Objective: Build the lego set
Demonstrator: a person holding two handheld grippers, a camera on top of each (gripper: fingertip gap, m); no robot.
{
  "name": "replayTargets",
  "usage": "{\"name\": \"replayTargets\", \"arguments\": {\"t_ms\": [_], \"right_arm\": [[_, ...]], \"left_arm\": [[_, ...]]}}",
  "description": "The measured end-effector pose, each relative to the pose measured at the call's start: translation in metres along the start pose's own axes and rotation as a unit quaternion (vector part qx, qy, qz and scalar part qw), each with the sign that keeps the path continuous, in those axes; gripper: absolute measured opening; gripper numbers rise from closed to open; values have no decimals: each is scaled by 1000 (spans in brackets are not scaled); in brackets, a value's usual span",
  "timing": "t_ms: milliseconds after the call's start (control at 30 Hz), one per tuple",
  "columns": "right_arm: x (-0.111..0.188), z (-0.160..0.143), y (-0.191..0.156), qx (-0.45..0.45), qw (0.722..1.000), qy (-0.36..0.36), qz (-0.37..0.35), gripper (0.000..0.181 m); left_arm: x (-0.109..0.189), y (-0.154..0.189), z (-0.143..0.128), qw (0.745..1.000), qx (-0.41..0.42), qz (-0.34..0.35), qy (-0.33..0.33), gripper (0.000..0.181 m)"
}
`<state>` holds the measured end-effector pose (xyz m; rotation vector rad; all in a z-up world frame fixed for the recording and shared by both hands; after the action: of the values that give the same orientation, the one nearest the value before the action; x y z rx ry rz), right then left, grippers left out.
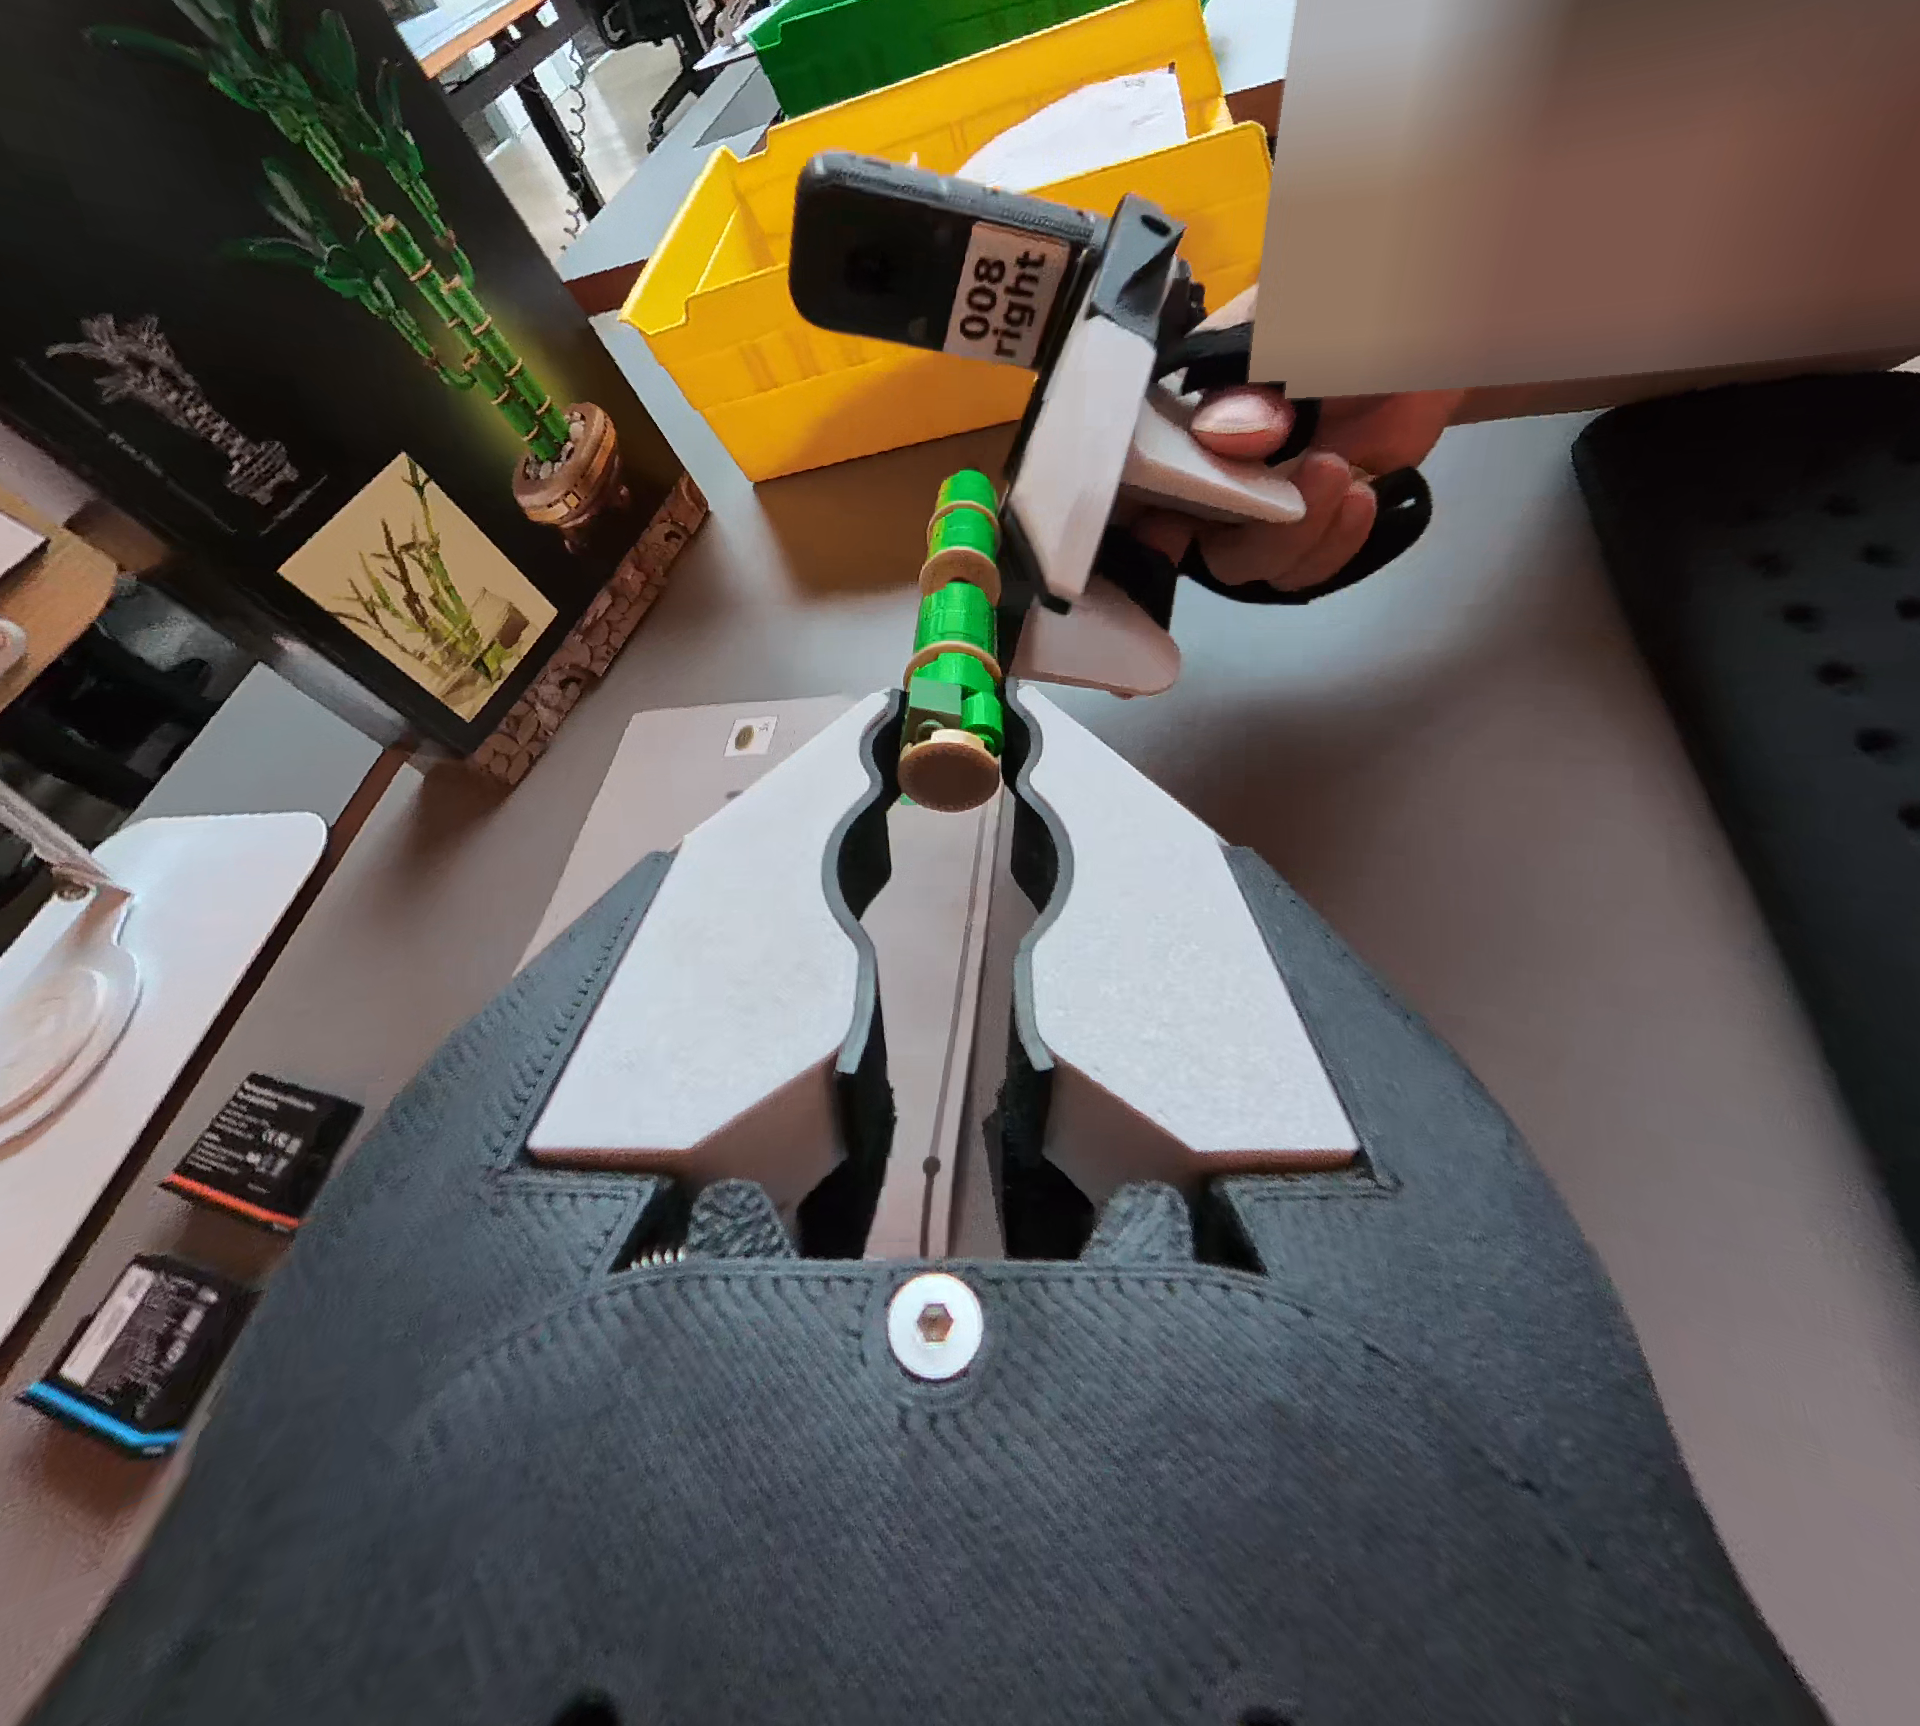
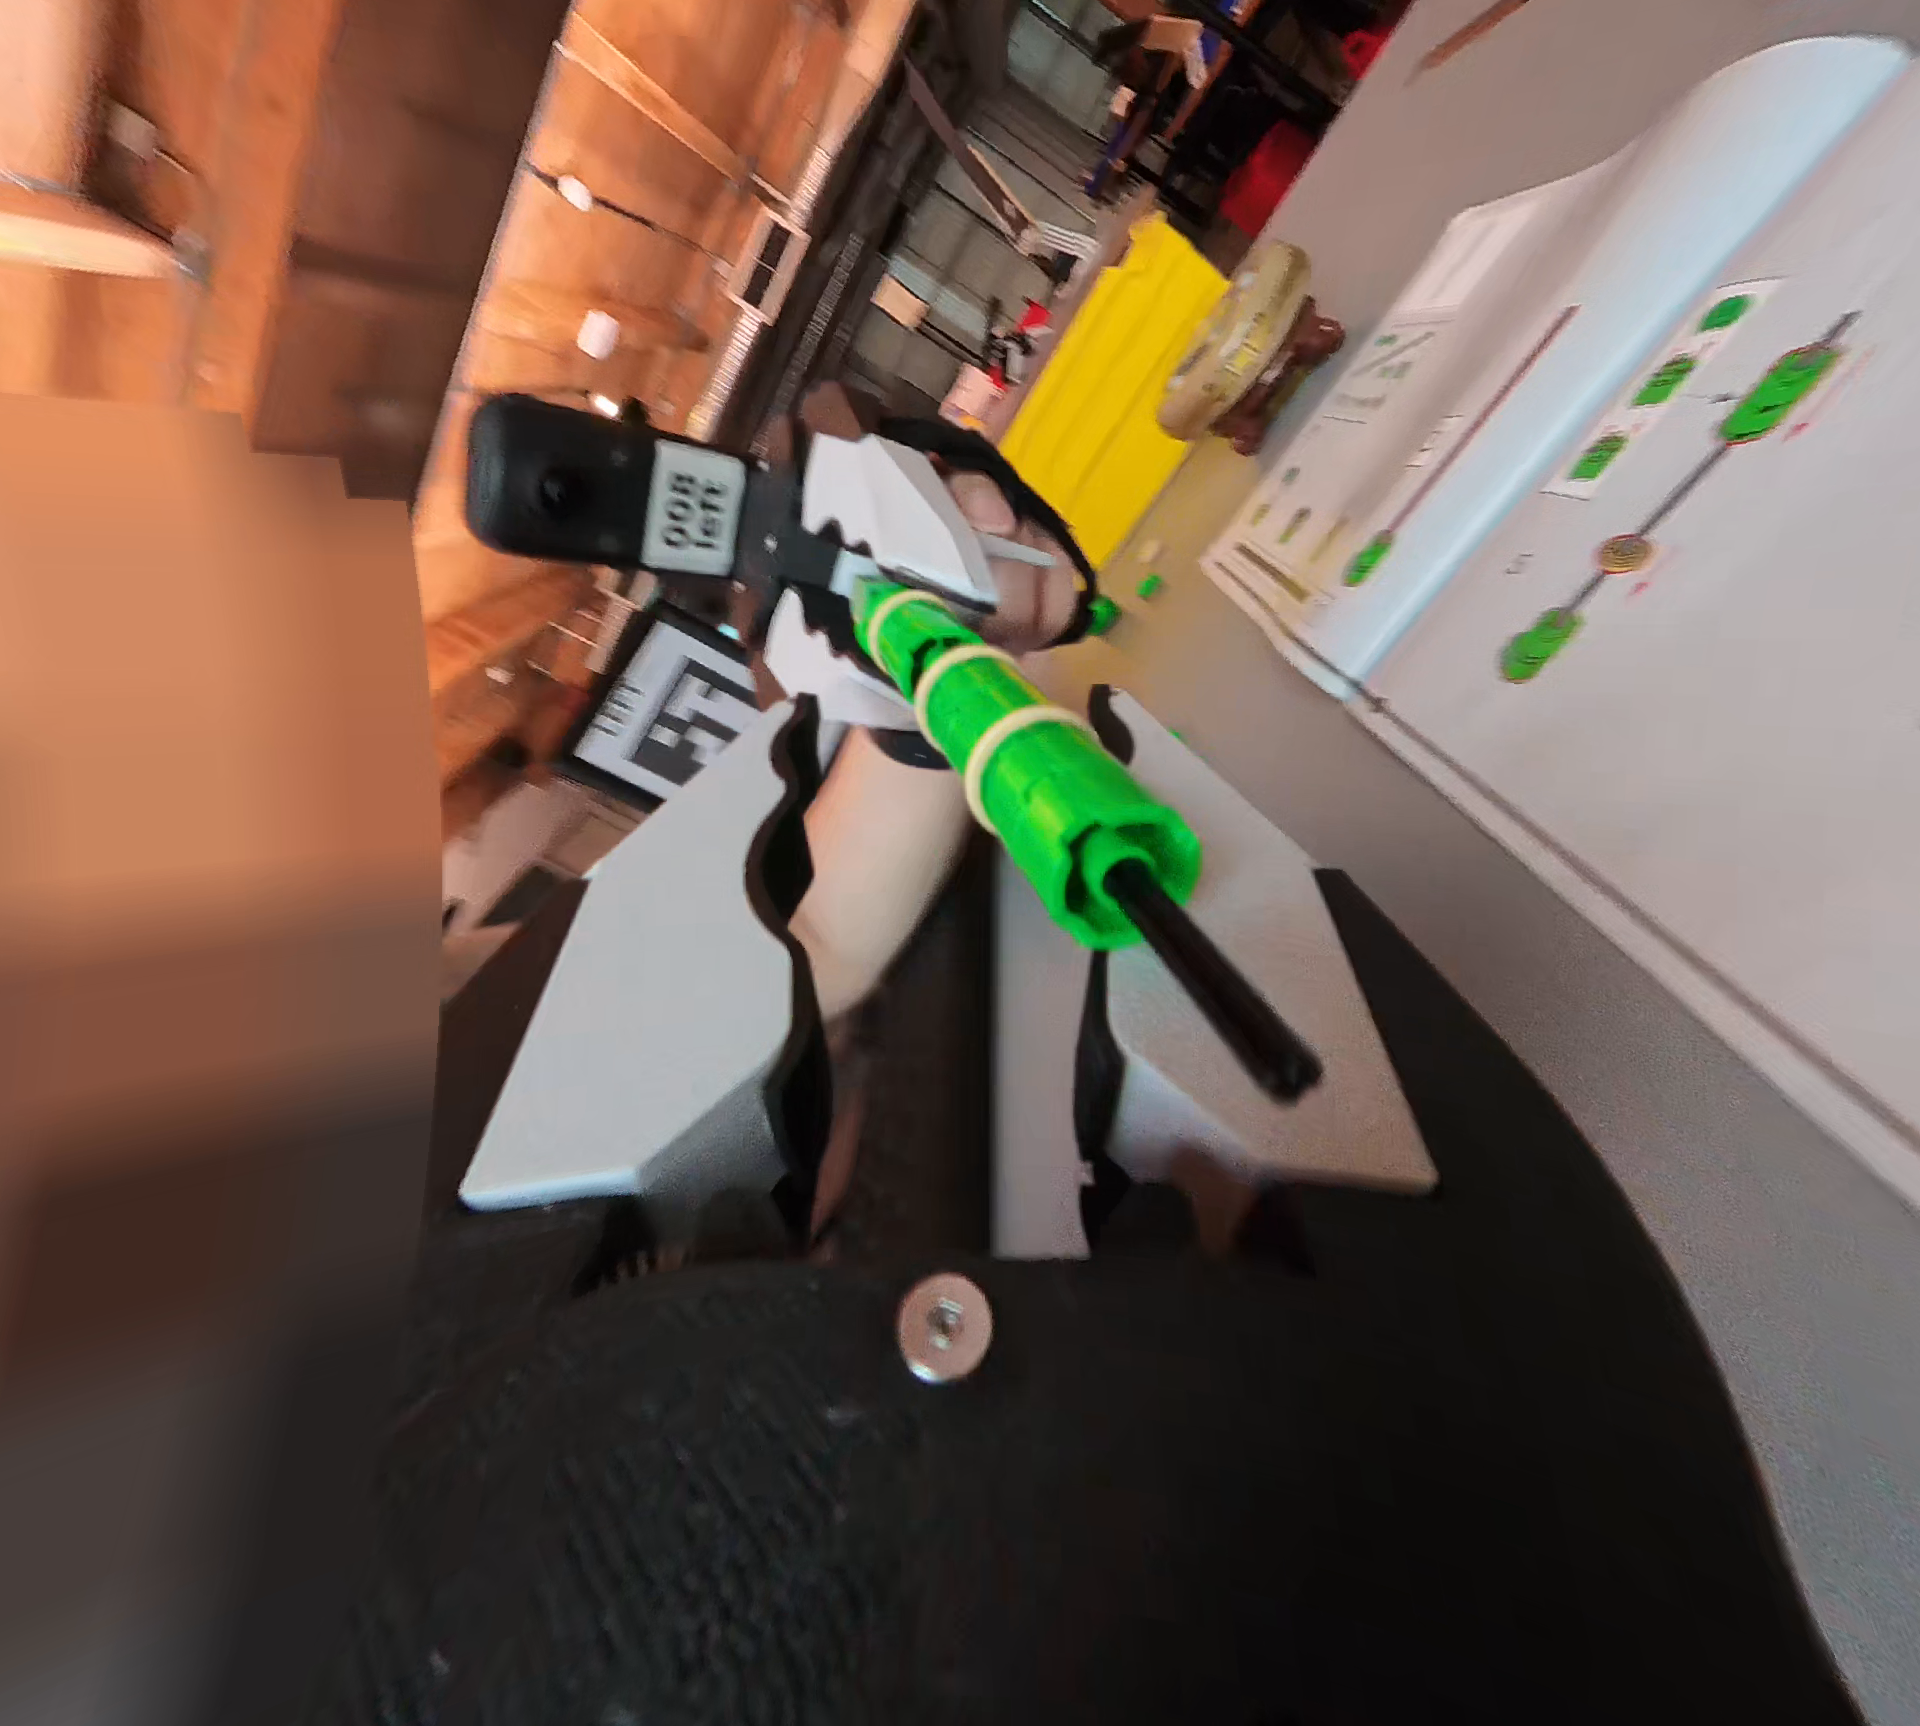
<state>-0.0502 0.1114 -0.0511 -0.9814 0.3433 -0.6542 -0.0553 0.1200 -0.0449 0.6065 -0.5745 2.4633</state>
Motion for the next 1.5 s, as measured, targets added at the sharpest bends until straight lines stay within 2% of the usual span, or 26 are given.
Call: {"name": "replayTargets", "arguments": {"t_ms": [33,167,233,300,367,400,467,533,600,633,733,867,967,1033,1167,1200,1267,1333,1400,1500], "right_arm": [[0,-1,5,17,999,-10,-28,56],[3,-7,21,90,986,-62,-128,80],[6,-12,35,130,966,-98,-201,91],[13,-13,51,182,932,-126,-287,94],[23,-8,64,243,884,-141,-375,96],[23,-4,62,291,859,-143,-396,97],[10,-5,47,376,831,-147,-382,99],[-7,-24,38,456,796,-191,-349,81],[-14,-37,46,501,758,-219,-356,59],[-15,-39,50,508,749,-223,-364,50],[-17,-41,53,508,750,-224,-361,40],[-16,-45,53,525,734,-241,-357,20],[-18,-52,58,528,725,-260,-357,24],[-19,-54,60,533,718,-266,-361,16],[-19,-56,60,531,716,-275,-361,16],[-19,-56,59,530,717,-275,-359,15],[-19,-55,57,531,716,-274,-361,15],[-18,-56,58,534,709,-280,-365,15],[-18,-57,60,528,712,-286,-364,15],[-16,-58,64,522,715,-292,-361,15]], "left_arm": [[3,-1,-4,1000,11,3,-3,14],[22,-7,-28,998,44,29,-23,14],[32,-5,-36,997,68,31,-19,14],[38,-1,-46,996,85,27,-26,14],[40,3,-54,995,88,28,-40,14],[40,7,-57,995,88,22,-47,14],[37,14,-62,994,86,13,-59,15],[32,19,-64,995,78,5,-67,15],[27,26,-66,994,74,-12,-74,15],[24,29,-67,994,72,-19,-79,15],[18,34,-74,993,72,-34,-91,15],[15,36,-78,991,87,-52,-88,15],[16,36,-76,989,103,-69,-78,15],[16,39,-77,988,107,-82,-80,15],[14,41,-87,985,113,-94,-94,15],[14,40,-88,985,114,-91,-93,18],[16,36,-87,985,118,-85,-90,37],[21,34,-84,985,120,-85,-86,48],[30,28,-83,987,118,-70,-84,55],[51,12,-73,990,127,-36,-46,55]]}}
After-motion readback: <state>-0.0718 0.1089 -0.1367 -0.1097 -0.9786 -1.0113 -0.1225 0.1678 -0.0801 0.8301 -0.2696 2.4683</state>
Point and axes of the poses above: each gripper's, where its closed fingertips meet, x back along the fingers, z out of its top, y = z × x across the jaws, the point moved 1 cm from there along x, back along the fingers, and after that the axes turned 13 degrees about -y, right-handed, at the moved point
